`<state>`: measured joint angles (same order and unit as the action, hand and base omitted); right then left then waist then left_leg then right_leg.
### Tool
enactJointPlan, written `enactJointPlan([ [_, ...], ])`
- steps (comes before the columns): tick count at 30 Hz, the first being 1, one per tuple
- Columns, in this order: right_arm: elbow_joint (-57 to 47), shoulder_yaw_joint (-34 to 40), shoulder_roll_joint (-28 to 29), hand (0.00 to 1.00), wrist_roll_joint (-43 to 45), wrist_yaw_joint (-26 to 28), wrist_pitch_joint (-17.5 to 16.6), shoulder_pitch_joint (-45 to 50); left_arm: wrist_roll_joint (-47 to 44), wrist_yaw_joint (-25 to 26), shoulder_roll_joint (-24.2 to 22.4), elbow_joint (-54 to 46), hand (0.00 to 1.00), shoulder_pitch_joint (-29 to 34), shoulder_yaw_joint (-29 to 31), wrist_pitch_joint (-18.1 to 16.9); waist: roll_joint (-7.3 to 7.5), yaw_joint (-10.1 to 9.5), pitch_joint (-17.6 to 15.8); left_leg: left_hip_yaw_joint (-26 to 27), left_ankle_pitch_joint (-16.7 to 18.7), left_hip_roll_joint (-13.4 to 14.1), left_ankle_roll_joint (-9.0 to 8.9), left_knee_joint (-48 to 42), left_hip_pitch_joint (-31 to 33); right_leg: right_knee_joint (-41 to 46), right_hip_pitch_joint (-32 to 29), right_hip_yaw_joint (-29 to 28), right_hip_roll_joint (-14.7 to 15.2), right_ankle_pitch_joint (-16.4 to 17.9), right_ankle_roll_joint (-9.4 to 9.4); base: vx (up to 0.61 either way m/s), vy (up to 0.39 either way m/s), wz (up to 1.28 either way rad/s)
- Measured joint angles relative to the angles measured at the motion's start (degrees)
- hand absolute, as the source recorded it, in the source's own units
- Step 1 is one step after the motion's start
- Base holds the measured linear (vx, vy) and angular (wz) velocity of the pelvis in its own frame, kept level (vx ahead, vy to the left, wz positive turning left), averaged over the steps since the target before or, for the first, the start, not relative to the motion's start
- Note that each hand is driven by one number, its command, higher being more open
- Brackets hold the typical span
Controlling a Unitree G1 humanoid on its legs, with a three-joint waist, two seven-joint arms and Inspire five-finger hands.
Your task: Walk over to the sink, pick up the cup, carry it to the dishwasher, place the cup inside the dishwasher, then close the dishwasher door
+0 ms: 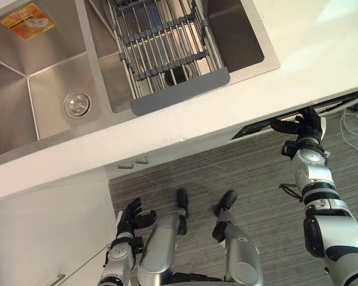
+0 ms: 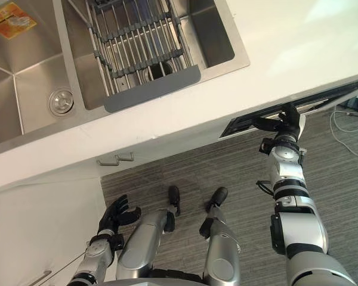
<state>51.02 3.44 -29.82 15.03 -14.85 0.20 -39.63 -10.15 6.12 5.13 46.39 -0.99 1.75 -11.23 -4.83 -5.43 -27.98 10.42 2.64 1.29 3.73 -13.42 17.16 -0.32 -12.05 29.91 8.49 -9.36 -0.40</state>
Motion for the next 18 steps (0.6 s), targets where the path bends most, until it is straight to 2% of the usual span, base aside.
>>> enactJointPlan([
  [3, -4.9, -0.5, 0.4, 0.90, -4.4, 2.1, 0.0, 6.1, 0.0, 0.0, 0.0, -0.4, 0.90, 0.0, 0.0, 0.1, 0.93, -0.20, 0.0, -0.1, 0.7, 0.6, -1.14, 0.2, -1.7, -0.8, 2.0, 0.0, -0.5, 0.6, 0.22, -0.01, 0.011, 0.01],
  [6, -17.4, -2.5, 3.1, 0.90, -8.8, 4.2, -3.1, 16.6, 0.2, 0.0, 0.6, -0.5, 0.90, 1.1, 0.0, 0.5, 3.18, 1.20, 0.9, -0.1, 0.3, 0.8, -1.89, 2.1, -4.2, -1.1, 3.7, 0.0, -1.0, 1.6, 0.67, 0.05, 0.003, -0.03],
  [8, -22.6, -2.5, 6.5, 0.90, -11.4, 5.7, -5.3, 23.3, 0.5, -0.1, 1.0, -0.5, 0.90, 2.2, 0.0, 0.9, 5.74, 2.20, 3.1, 0.0, 0.0, 0.8, -2.41, 4.2, -6.6, -1.1, 5.0, 0.0, -1.2, 2.1, 0.59, 0.09, 0.016, -0.01],
  [11, -23.6, -2.3, 9.6, 0.90, -13.5, 6.8, -6.3, 30.0, 1.9, -0.4, 1.7, -0.4, 0.90, 2.5, 0.0, 1.0, 8.68, 2.27, 6.3, 0.2, -0.1, 0.8, -2.44, 5.5, -8.6, -1.1, 6.4, 0.0, -1.3, 2.8, 0.89, 0.12, 0.038, 0.00],
  [14, -23.6, -1.7, 12.0, 0.90, -14.7, 7.9, -6.3, 34.5, 2.6, -1.3, 2.6, -0.4, 0.90, 3.0, 0.0, 1.0, 9.50, 2.71, 9.0, 0.3, -0.1, 0.4, -2.55, 6.5, -9.9, -1.2, 7.2, -0.1, -1.0, 3.1, 1.37, 0.11, 0.067, 0.01],
  [15, -23.3, -1.6, 13.0, 0.90, -14.7, 8.3, -6.3, 36.6, 3.2, -1.4, 3.0, -0.5, 0.90, 3.6, 0.1, 1.0, 9.43, 3.26, 10.5, 0.3, -0.1, 0.1, -2.55, 7.0, -10.6, -1.2, 7.7, -0.1, -0.8, 3.4, 1.70, 0.10, 0.083, 0.02],
  [18, -22.4, -1.5, 14.6, 0.90, -15.2, 9.1, -6.3, 39.5, 3.5, -1.7, 3.9, -0.5, 0.90, 4.4, 0.1, 1.1, 9.11, 3.66, 11.9, 0.5, 0.0, -0.2, -2.60, 7.6, -12.3, -1.3, 9.1, 0.0, -0.4, 3.7, 2.15, 0.06, 0.064, 0.02],
])
